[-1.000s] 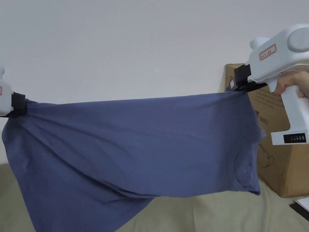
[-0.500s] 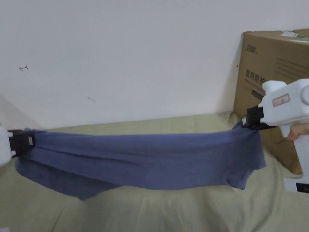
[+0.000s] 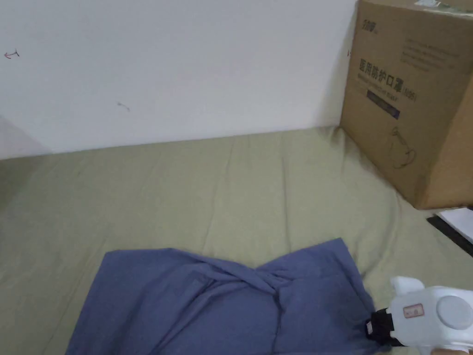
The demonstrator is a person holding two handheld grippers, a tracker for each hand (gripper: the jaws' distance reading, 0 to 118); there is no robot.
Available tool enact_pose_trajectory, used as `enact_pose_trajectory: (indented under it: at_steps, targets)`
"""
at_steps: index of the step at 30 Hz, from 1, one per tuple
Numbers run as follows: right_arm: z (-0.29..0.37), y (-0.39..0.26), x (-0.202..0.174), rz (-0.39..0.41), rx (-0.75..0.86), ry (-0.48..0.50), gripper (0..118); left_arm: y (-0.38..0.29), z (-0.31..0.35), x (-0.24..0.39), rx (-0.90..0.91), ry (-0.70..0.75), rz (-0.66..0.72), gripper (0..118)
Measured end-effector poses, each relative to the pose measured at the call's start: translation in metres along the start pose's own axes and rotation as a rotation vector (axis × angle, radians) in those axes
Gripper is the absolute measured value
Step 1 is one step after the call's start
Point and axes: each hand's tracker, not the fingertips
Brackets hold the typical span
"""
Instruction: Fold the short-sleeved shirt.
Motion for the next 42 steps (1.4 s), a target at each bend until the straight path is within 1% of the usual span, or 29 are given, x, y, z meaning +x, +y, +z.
enact_pose_trajectory:
  at_steps: [3,5,9,12,13,14,15,16,17,18,19,20,22,23,25,26,27,28,29,30,31,32,34,35,37,38,41,42]
  targets:
    - [0.008,-0.031,0.014,-0.037,-0.019,0.024,2,-0.024,0.012,-0.011,-0.003,-0.027,0.018,3]
    - [0.013,-0.050,0.015,-0.059,-0.023,0.022,2,-0.033,0.019,-0.013,-0.006,-0.028,0.013,3]
    - [0.022,-0.073,0.014,-0.032,-0.014,0.022,2,-0.044,0.032,-0.017,0.008,-0.019,-0.003,3]
    - [0.030,-0.083,0.018,-0.059,0.004,0.035,3,-0.051,0.042,-0.020,0.028,-0.038,0.004,3]
    - [0.032,-0.086,0.017,-0.054,0.013,0.038,5,-0.053,0.044,-0.022,0.024,-0.045,-0.003,11]
    - [0.035,-0.089,0.015,-0.045,0.032,0.036,5,-0.058,0.044,-0.021,0.028,-0.041,-0.006,11]
    - [0.039,-0.092,0.013,-0.022,0.069,0.034,7,-0.061,0.044,-0.022,0.039,-0.015,-0.013,16]
    - [0.043,-0.094,0.010,-0.002,0.078,0.019,21,-0.063,0.043,-0.023,0.029,0.035,-0.035,40]
    - [0.048,-0.096,0.007,0.009,0.077,-0.006,49,-0.065,0.044,-0.024,0.003,0.055,-0.056,70]
    - [0.053,-0.098,0.006,0.014,0.081,-0.012,87,-0.064,0.047,-0.019,0.009,0.049,-0.053,95]
    - [0.063,-0.101,0.006,0.020,0.115,0.001,114,-0.067,0.055,-0.020,0.044,0.018,-0.042,107]
    - [0.074,-0.103,0.005,0.020,0.168,0.012,117,-0.067,0.064,-0.021,0.085,-0.020,-0.025,107]
    - [0.098,-0.109,0.002,0.000,0.258,0.032,111,-0.066,0.085,-0.014,0.127,-0.063,0.013,107]
    - [0.108,-0.112,-0.001,-0.006,0.278,0.033,111,-0.066,0.092,-0.013,0.137,-0.077,0.022,107]
    - [0.128,-0.125,-0.009,0.003,0.323,0.077,109,-0.067,0.105,-0.006,0.159,-0.074,0.022,107]
    - [0.134,-0.133,-0.014,0.006,0.334,0.088,105,-0.066,0.109,-0.002,0.167,-0.073,0.012,106]
    - [0.140,-0.143,-0.020,0.018,0.362,0.109,96,-0.068,0.114,0.002,0.171,-0.078,-0.004,105]
    - [0.144,-0.155,-0.026,0.027,0.385,0.110,77,-0.072,0.119,0.006,0.182,-0.082,-0.021,97]
    - [0.144,-0.166,-0.032,0.039,0.390,0.092,58,-0.077,0.122,0.009,0.191,-0.077,-0.042,82]
    - [0.143,-0.176,-0.039,0.069,0.402,0.049,40,-0.080,0.125,0.016,0.203,-0.072,-0.054,61]
    - [0.140,-0.188,-0.046,0.099,0.404,-0.004,25,-0.085,0.125,0.018,0.205,-0.074,-0.070,31]
    - [0.136,-0.196,-0.052,0.136,0.394,-0.043,16,-0.090,0.123,0.020,0.204,-0.070,-0.078,15]
    - [0.124,-0.210,-0.062,0.191,0.333,-0.078,0,-0.097,0.117,0.022,0.196,-0.059,-0.074,1]
    - [0.120,-0.214,-0.063,0.190,0.306,-0.065,0,-0.100,0.116,0.020,0.188,-0.055,-0.066,0]
    - [0.112,-0.220,-0.059,0.128,0.273,-0.011,0,-0.108,0.113,0.011,0.170,-0.058,0.000,0]
    - [0.111,-0.222,-0.058,0.108,0.273,0.000,0,-0.108,0.112,0.007,0.169,-0.058,0.021,0]
    - [0.115,-0.221,-0.059,0.106,0.294,-0.020,0,-0.115,0.109,-0.004,0.162,-0.034,0.038,0]
    - [0.118,-0.219,-0.059,0.104,0.304,-0.019,0,-0.114,0.104,-0.012,0.153,-0.013,0.035,11]
